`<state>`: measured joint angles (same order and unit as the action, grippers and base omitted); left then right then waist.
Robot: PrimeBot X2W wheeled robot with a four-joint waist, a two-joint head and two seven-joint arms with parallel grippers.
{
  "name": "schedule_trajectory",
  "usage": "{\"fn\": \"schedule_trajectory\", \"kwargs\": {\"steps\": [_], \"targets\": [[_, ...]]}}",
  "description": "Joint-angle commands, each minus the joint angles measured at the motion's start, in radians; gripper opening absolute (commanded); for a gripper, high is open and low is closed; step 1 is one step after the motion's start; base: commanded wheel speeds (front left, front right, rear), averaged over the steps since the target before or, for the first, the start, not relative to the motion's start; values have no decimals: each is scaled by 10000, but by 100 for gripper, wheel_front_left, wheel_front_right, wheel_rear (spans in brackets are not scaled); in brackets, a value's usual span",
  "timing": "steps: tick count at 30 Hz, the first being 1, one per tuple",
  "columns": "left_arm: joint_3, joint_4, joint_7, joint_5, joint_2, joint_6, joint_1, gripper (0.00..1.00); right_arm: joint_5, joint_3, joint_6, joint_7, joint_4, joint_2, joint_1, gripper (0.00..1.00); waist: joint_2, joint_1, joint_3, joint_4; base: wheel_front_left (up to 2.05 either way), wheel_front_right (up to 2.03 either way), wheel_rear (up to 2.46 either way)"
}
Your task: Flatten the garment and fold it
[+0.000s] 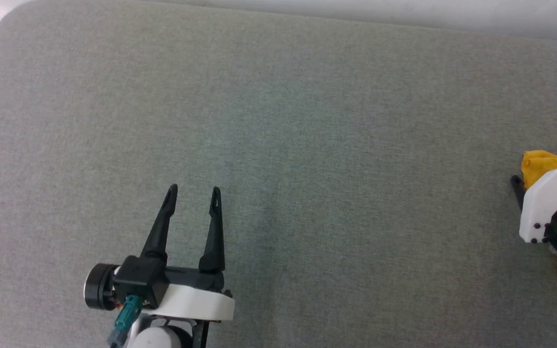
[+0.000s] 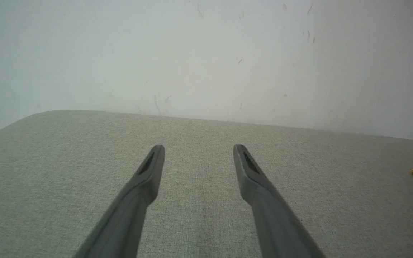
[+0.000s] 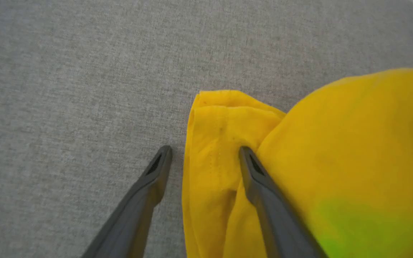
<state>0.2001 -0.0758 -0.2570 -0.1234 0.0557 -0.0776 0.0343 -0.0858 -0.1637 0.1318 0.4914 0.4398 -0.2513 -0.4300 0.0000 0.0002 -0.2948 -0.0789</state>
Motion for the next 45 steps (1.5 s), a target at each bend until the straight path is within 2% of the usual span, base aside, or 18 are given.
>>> {"fn": "schedule_trajectory", "kwargs": {"steps": [1, 2, 3, 4, 10, 15, 20, 25, 29, 35, 36, 37, 38, 41, 45], "targets": [[27, 19, -47, -34, -44, -64, 171, 100, 84, -61, -11, 68, 138, 9, -132, 100, 0, -2, -118, -108, 0, 0, 0], [39, 24, -47, -42, -45, -77, 187, 100, 128, -111, -11, 172, 274, 39, -163, 74, 0, -2, -137, -117, 0, 0, 0], [45, 33, -47, -50, -46, -90, 197, 100, 150, -144, -11, 254, 378, 68, -192, 16, 0, -2, -143, -119, 0, 0, 0], [47, 42, -47, -56, -47, -102, 203, 100, 167, -222, -11, 291, 446, 102, -228, 0, 0, -2, -150, -115, 0, 0, 0], [22, 145, -47, -98, -50, -129, 209, 100, 113, -228, -11, -152, 376, 308, -461, 0, 0, -2, 93, -15, 0, 0, 0], [-125, 185, -47, -112, -51, -90, 72, 100, -757, 449, -11, -568, -626, 509, -981, 0, 0, -2, 611, 116, 0, 0, 0], [-316, 155, -47, -122, -52, -35, -188, 100, -1746, 1608, -11, -512, -2238, 723, -1473, 0, 0, -2, 1060, 169, 0, 0, 0], [-474, 48, -47, -113, -52, 10, -415, 100, -2418, 2926, -11, -336, -3430, 1275, -1663, 0, 0, -2, 1188, 54, 0, 0, 0], [-494, -35, -47, -116, -53, 34, -511, 100, -3001, 4395, -11, 93, -3472, 1678, -952, 0, 0, -2, 1151, -186, 0, 0, 0], [-431, -62, -47, -188, -53, -21, -514, 100, -3778, 6265, -11, 500, -2799, 1827, 365, 0, 0, -2, 988, -450, 0, 0, 0], [-401, -57, -47, -203, -54, -36, -506, 100, -3769, 6458, -11, 401, -2673, 1781, 446, 33, 0, -2, 965, -477, 0, 0, 0], [-364, -45, -47, -218, -54, -51, -492, 100, -3731, 6620, -11, 281, -2541, 1703, 500, 84, 0, -2, 951, -501, 0, 0, 0], [-327, -27, -47, -235, -54, -67, -473, 100, -3752, 6725, -11, 183, -2410, 1656, 546, 100, 0, -2, 945, -523, 0, 0, 0], [-288, 17, -47, -275, -54, -121, -443, 100, -3974, 6803, -11, -145, -2309, 1587, 464, 100, 0, -2, 979, -500, 0, 0, 0], [-307, 46, -47, -251, -54, -136, -480, 100, -3918, 6174, -11, -787, -2617, 1316, 27, 100, 0, -2, 1059, -403, 0, 0, 0]]}}
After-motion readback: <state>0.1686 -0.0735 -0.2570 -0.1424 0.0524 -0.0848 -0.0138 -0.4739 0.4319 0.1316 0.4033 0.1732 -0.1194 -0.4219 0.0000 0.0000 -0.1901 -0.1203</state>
